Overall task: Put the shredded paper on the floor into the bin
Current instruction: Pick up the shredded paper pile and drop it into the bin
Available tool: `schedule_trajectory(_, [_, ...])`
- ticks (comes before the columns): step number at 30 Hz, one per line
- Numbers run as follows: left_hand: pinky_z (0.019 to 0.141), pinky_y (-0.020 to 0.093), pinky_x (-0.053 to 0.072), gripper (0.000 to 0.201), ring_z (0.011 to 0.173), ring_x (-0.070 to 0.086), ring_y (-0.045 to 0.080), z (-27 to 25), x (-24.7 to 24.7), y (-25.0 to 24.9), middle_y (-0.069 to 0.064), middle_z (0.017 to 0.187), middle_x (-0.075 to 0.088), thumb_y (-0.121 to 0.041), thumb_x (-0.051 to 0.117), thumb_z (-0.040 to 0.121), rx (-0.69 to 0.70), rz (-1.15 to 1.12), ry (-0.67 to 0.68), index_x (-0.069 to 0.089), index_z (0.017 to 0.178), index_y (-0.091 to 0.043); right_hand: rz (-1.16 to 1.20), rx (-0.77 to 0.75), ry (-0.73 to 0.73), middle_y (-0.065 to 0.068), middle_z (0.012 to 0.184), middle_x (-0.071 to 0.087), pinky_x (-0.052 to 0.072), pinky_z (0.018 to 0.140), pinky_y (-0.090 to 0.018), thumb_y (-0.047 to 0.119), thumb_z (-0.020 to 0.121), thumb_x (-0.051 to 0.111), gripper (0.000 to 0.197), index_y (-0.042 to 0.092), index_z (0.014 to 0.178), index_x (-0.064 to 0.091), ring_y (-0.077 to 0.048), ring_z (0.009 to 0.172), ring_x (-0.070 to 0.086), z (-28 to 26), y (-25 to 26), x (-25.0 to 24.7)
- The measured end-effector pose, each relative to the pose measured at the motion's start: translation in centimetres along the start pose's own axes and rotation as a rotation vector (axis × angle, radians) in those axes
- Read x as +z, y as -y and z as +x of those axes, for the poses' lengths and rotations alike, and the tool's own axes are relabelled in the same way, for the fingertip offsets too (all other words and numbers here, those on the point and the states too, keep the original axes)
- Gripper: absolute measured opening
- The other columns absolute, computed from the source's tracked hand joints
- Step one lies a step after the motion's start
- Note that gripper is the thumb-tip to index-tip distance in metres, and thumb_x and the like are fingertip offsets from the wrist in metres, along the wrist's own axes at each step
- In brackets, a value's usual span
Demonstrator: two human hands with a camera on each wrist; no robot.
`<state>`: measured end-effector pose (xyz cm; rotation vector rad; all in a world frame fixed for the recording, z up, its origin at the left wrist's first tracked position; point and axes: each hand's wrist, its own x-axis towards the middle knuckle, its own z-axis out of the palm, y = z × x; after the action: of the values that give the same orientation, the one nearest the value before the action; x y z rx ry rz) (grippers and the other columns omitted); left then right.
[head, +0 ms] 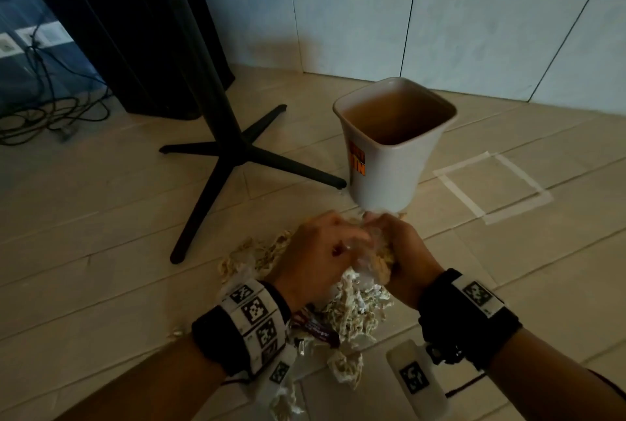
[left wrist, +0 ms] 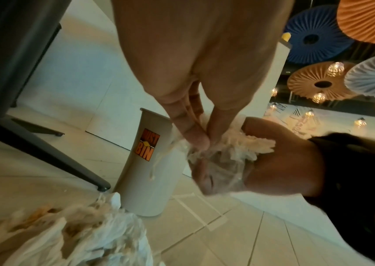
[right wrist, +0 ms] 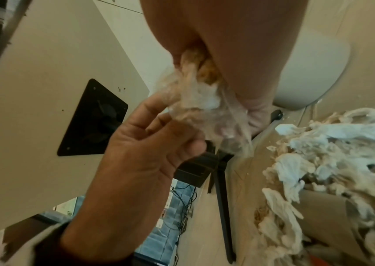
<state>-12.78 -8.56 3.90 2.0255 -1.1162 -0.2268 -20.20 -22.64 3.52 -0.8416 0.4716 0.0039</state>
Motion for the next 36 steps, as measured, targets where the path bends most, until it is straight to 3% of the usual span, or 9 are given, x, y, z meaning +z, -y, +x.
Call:
schedule_trajectory(3, [0.066,0.025,0.059,0.012,0.078,0.067,0.005,0.8,-0.8,-0.6,-0.005,0.089,0.070,-0.024,0.073,0.086,-0.059,-0.074,-0.093,0.075,0.096,-0.019,-0.103,-0.003,0.114,-0.017,0.101,0.066,0.048,0.095,-0.055,0.027,0.095,0.057,0.025,0.005,0.108,0.062,-0.031,0.094,0.062,-0.7,0.2,0.7])
schedule_trajectory(6, [0.066,0.028,0.060,0.023,0.081,0.070,0.006,1.2,-1.3,-1.6,-0.006,0.089,0.072,-0.027,0.077,0.083,-0.070,-0.179,-0.097,0.069,0.103,-0.020,-0.235,-0.084,0.211,-0.031,0.117,0.060,0.043,0.101,-0.061,0.016,0.095,0.060,0.029,-0.004,0.116,0.058,-0.041,0.107,0.059,-0.6,2.0,0.7])
schedule_trajectory(12, [0.075,0.022,0.050,0.054,0.104,0.056,0.002,3.0,-4.0,-0.2,-0.018,0.117,0.059,-0.039,0.081,0.075,-0.149,-0.106,-0.054,0.051,0.120,-0.040,-0.627,-0.278,-0.062,-0.025,0.100,0.070,0.059,0.069,-0.039,0.000,0.093,0.056,0.021,-0.007,0.113,0.059,-0.034,0.085,0.070,1.5,6.9,0.7])
schedule_trajectory(17, [0.092,0.034,0.052,0.049,0.113,0.057,0.009,2.2,-4.0,4.5,-0.005,0.125,0.058,-0.035,0.075,0.080,-0.282,0.123,0.126,0.057,0.124,-0.025,-0.866,-0.392,-0.133,-0.013,0.083,0.069,0.058,0.065,-0.033,0.009,0.097,0.052,0.014,0.013,0.092,0.064,-0.021,0.067,0.068,3.5,10.6,1.7])
schedule_trajectory(20, [0.098,0.039,0.048,0.057,0.121,0.051,0.019,0.9,-2.7,7.2,-0.003,0.129,0.050,-0.046,0.071,0.077,-0.351,0.299,0.289,0.051,0.130,-0.034,-0.943,-0.476,-0.214,-0.005,0.071,0.060,0.049,0.053,-0.025,0.001,0.095,0.047,0.025,0.015,0.080,0.062,-0.013,0.058,0.058,5.7,12.6,2.0])
schedule_trajectory(25, [0.109,0.043,0.038,0.078,0.140,0.028,0.022,0.0,0.3,9.5,-0.010,0.153,0.020,-0.050,0.073,0.075,-0.383,0.384,0.504,0.029,0.140,-0.051,-0.874,-0.489,-0.241,-0.004,0.077,0.059,0.047,0.052,-0.027,0.010,0.094,0.051,0.009,0.016,0.093,0.057,-0.015,0.063,0.058,9.2,14.9,2.3])
schedule_trajectory(28, [0.118,0.046,0.023,0.096,0.149,0.005,0.021,-0.1,1.7,10.3,-0.015,0.161,-0.006,-0.049,0.078,0.072,-0.383,0.400,0.650,0.015,0.143,-0.059,-0.783,-0.419,-0.310,-0.005,0.102,0.061,0.054,0.062,-0.032,0.025,0.082,0.066,0.044,0.021,0.121,0.046,-0.021,0.084,0.065,10.8,16.3,2.6])
schedule_trajectory(31, [0.116,0.050,0.029,0.097,0.149,0.004,0.026,-0.4,3.1,11.1,-0.018,0.160,-0.010,-0.043,0.080,0.073,-0.358,0.451,0.695,0.014,0.142,-0.060,-0.890,-0.442,-0.375,-0.011,0.123,0.051,0.058,0.069,-0.035,0.033,0.064,0.068,0.069,0.023,0.128,0.043,-0.030,0.101,0.062,12.0,17.0,2.5])
schedule_trajectory(36, [0.102,0.050,0.044,0.076,0.138,0.030,0.032,-1.1,4.6,12.2,-0.008,0.153,0.020,-0.034,0.075,0.080,-0.314,0.538,0.646,0.029,0.138,-0.053,-1.247,-0.377,-0.487,-0.016,0.144,0.028,0.038,0.108,-0.051,0.035,0.089,0.048,0.057,0.019,0.141,0.031,-0.043,0.131,0.036,14.1,16.3,0.7])
